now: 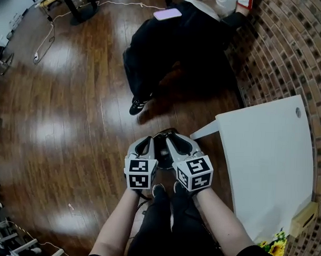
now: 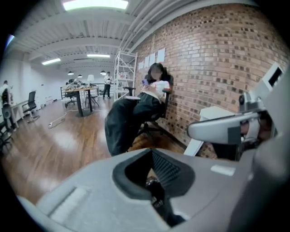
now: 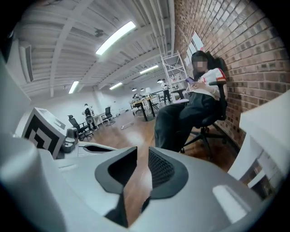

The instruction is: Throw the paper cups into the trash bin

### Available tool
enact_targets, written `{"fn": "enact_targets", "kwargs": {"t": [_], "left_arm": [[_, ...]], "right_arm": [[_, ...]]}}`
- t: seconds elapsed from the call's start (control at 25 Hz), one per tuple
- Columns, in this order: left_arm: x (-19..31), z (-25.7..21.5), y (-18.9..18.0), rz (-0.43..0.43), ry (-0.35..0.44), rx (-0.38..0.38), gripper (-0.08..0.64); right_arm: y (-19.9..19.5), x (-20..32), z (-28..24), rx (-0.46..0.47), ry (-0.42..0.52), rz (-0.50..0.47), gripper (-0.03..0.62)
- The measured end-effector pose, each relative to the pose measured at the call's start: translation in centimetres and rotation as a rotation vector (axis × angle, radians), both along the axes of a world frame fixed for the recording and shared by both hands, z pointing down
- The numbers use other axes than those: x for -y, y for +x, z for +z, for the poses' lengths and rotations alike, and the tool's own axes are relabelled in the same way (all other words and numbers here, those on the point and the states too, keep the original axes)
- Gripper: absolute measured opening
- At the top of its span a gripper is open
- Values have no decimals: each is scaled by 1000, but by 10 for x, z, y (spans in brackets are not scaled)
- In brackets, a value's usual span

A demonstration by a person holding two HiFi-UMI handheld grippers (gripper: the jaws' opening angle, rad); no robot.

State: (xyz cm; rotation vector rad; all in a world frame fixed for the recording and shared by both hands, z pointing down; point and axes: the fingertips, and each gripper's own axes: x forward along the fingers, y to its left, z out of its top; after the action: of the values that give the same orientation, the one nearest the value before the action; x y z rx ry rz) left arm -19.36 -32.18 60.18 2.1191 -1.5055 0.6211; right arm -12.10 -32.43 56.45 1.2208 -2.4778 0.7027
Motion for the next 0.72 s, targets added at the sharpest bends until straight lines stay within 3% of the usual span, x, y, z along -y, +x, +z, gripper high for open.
{"fn": "enact_targets", "kwargs": {"t": [0.2, 0.44, 0.72], "left_arm": [[13, -92, 7, 27, 151, -16, 5], [6, -148, 15, 18, 255, -55, 5], [-2, -210, 24, 6, 325, -106, 5]], "right_arm": [[9, 16, -74, 20, 140, 69, 29], [19, 16, -127, 100, 173, 149, 8], [1, 4, -181, 113, 287, 85, 8]]}}
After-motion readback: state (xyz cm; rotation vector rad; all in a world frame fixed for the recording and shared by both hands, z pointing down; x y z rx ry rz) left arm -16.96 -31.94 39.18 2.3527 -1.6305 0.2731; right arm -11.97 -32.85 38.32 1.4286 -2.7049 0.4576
